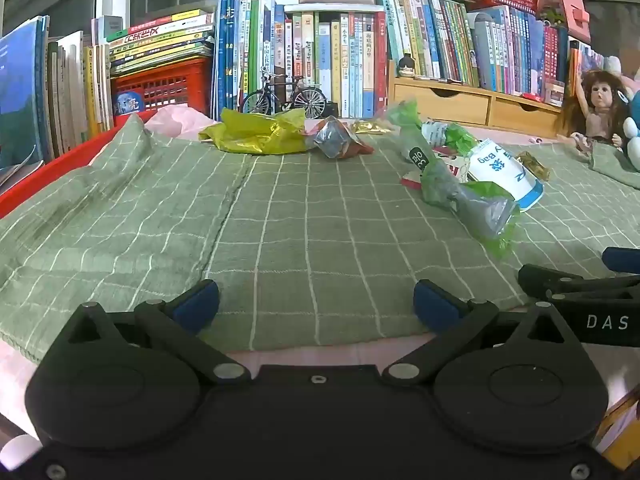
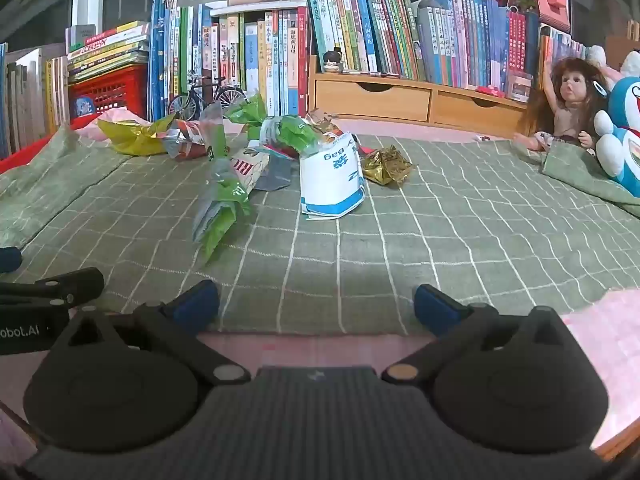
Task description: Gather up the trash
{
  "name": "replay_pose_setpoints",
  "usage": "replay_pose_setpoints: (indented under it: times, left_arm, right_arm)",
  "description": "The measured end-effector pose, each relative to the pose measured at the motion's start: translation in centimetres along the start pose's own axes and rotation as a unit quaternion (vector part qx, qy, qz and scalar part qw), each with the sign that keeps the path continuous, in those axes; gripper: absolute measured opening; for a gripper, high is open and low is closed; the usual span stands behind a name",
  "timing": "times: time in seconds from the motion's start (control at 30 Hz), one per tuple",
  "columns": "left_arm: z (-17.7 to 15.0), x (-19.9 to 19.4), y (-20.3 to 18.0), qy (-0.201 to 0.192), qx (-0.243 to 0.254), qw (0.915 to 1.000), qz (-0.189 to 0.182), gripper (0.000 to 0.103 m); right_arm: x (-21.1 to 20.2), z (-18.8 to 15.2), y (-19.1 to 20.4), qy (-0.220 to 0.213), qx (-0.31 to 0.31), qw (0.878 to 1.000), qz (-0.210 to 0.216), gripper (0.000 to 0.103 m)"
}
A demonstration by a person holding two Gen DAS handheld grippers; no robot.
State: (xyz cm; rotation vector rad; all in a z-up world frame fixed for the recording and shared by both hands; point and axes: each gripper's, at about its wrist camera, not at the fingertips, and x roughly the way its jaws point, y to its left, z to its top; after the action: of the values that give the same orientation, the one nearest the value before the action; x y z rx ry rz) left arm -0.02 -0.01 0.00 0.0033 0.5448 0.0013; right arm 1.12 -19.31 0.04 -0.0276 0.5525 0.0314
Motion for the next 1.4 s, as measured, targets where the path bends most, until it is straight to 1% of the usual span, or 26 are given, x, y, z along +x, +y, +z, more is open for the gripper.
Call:
replay_pose_setpoints:
  times: [0.27, 0.33, 0.43, 0.57, 0.6, 1.4]
  left_arm:
    - [-0.3, -0.1, -0.1, -0.007, 0.000, 1.0000, 0.001, 0.103]
    - [-0.3, -0.2, -0.1, -0.007, 0.001, 1.0000, 0.001, 0.103]
    - [-0.3, -0.3, -0.1, -0.008, 0.001, 1.0000, 0.000, 0.103]
    - [-0.3, -0.3, -0.1, -0.009, 0.002, 1.0000, 0.000, 0.103]
    - [-0.3, -0.3, -0.1, -0.009, 0.002, 1.0000, 0.000, 0.103]
    - [-0.4, -0.3, 0.0, -0.008, 0.003, 1.0000, -0.002, 0.103]
  right_arm:
    - [-0.3, -0.3, 0.0, -0.016, -0.007, 1.000, -0.003, 0.103]
    - [-0.1, 0.3, -0.7, -0.013, -0.002, 1.000, 0.002, 0.103]
    - [-0.2, 0.0, -0.7, -0.009, -0.002, 1.000, 0.002, 0.103]
    - [-0.4, -1.0, -0.6, -0.013, -0.002, 1.000, 0.002, 0.103]
    - [-0.4, -0.3, 0.0, -0.011, -0.005, 1.000, 0.000, 0.103]
    - [-0.5, -0.5, -0.1, -0.022, -0.004, 1.000, 0.000, 0.103]
